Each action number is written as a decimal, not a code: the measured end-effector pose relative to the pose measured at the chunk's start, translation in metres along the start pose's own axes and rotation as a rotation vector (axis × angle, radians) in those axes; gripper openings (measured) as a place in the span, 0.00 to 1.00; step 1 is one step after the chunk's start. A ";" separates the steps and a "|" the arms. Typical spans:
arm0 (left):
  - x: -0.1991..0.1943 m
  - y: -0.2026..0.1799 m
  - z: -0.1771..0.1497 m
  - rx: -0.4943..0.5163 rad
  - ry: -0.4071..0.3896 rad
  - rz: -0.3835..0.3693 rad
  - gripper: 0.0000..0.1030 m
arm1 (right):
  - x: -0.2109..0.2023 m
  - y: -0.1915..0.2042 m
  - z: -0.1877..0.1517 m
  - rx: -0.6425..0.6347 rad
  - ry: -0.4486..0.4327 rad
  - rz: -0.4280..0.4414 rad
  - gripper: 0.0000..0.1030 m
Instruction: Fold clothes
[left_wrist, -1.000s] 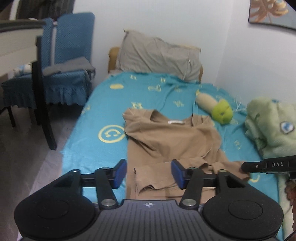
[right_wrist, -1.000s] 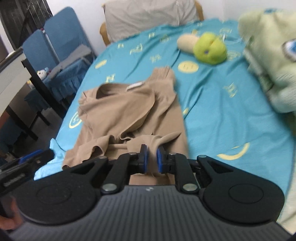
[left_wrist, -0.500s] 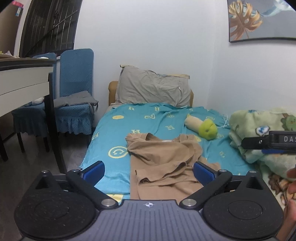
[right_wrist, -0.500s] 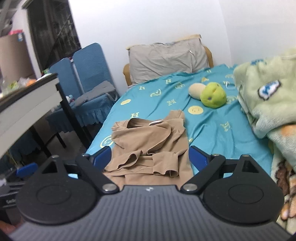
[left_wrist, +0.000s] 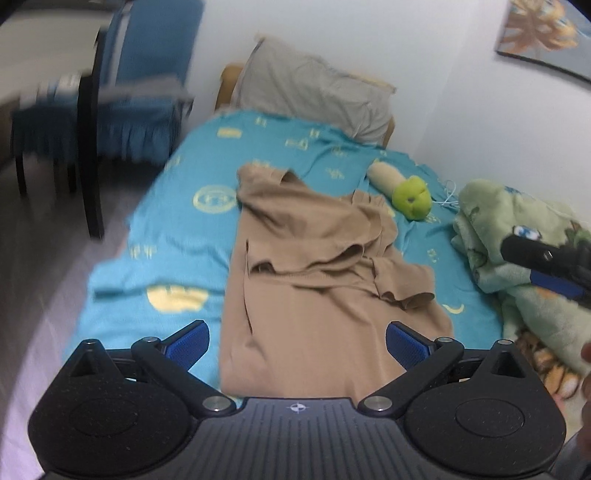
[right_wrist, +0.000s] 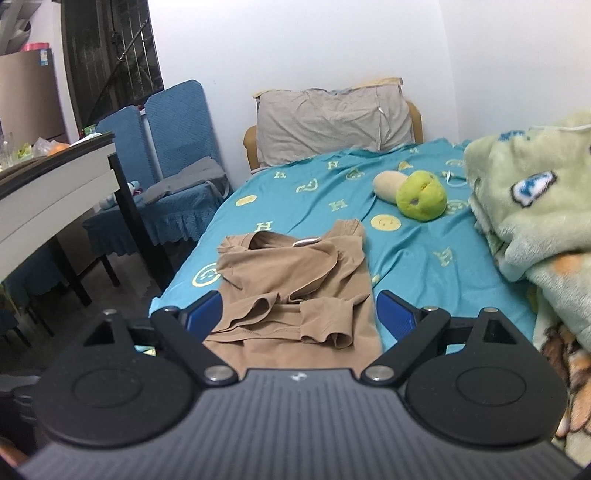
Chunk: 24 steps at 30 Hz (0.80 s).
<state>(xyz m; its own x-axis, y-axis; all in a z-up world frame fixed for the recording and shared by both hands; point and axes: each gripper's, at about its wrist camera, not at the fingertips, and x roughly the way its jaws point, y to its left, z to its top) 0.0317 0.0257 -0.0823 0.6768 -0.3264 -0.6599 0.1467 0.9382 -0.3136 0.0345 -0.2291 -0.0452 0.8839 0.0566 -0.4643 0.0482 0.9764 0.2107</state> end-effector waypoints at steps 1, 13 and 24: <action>0.005 0.006 0.000 -0.046 0.034 -0.013 1.00 | 0.001 0.000 -0.001 0.001 0.004 -0.003 0.89; 0.051 0.060 -0.017 -0.476 0.297 -0.079 0.95 | 0.009 -0.006 -0.004 0.028 0.049 -0.074 0.89; 0.055 0.066 -0.015 -0.570 0.175 -0.084 0.70 | 0.016 -0.009 -0.008 0.050 0.090 -0.069 0.89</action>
<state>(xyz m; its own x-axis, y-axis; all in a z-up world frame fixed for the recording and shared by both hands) 0.0678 0.0677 -0.1501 0.5437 -0.4559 -0.7047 -0.2481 0.7148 -0.6539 0.0443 -0.2348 -0.0615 0.8326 0.0101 -0.5538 0.1329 0.9670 0.2174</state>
